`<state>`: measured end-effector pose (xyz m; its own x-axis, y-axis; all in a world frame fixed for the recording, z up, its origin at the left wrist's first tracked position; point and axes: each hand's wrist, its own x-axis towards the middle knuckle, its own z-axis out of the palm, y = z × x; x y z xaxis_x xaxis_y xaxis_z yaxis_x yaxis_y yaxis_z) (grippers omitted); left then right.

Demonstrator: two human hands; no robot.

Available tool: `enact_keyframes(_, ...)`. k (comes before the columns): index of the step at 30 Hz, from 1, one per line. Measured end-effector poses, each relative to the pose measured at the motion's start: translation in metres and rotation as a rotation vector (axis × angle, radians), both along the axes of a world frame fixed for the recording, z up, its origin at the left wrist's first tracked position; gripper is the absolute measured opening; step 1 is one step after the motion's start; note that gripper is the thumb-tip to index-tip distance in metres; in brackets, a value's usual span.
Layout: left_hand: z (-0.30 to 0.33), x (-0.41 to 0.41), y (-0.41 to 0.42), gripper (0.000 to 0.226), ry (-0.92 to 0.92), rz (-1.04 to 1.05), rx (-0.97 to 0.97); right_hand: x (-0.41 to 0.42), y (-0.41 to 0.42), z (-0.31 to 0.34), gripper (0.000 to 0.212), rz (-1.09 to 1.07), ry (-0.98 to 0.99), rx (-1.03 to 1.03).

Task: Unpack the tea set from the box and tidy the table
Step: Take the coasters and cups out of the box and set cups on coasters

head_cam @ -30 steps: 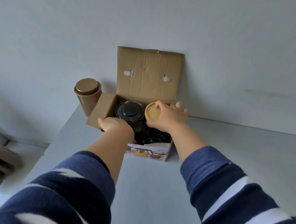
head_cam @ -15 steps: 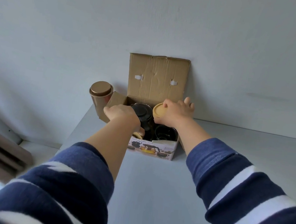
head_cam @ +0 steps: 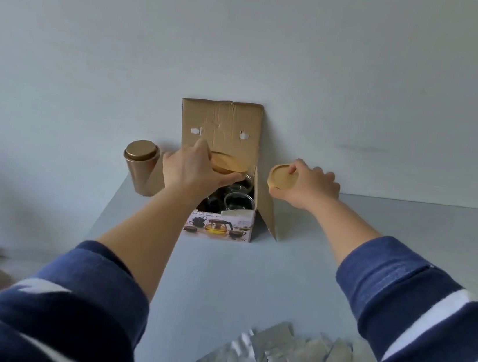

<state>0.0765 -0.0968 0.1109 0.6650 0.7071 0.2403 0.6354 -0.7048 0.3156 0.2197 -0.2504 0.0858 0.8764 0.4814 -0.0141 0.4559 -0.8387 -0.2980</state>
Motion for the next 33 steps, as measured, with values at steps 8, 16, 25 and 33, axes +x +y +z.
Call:
enact_keyframes(8,-0.051,0.068,-0.085,0.07,-0.14,-0.149,-0.147,0.055,-0.106,-0.015,0.073,-0.159,-0.016,0.018)
enact_keyframes(16,-0.143,0.184,-0.178,0.065,-0.17,-0.112,-0.335,0.174,-0.195,-0.099,0.084,-0.233,0.106,0.042)
enact_keyframes(25,-0.218,0.28,-0.212,0.061,-0.17,-0.071,-0.407,0.275,-0.215,-0.179,0.082,-0.191,0.079,0.116)
enact_keyframes(33,-0.229,0.326,-0.203,0.064,-0.097,-0.022,-0.283,0.32,-0.198,-0.199,0.081,-0.179,0.024,0.217)
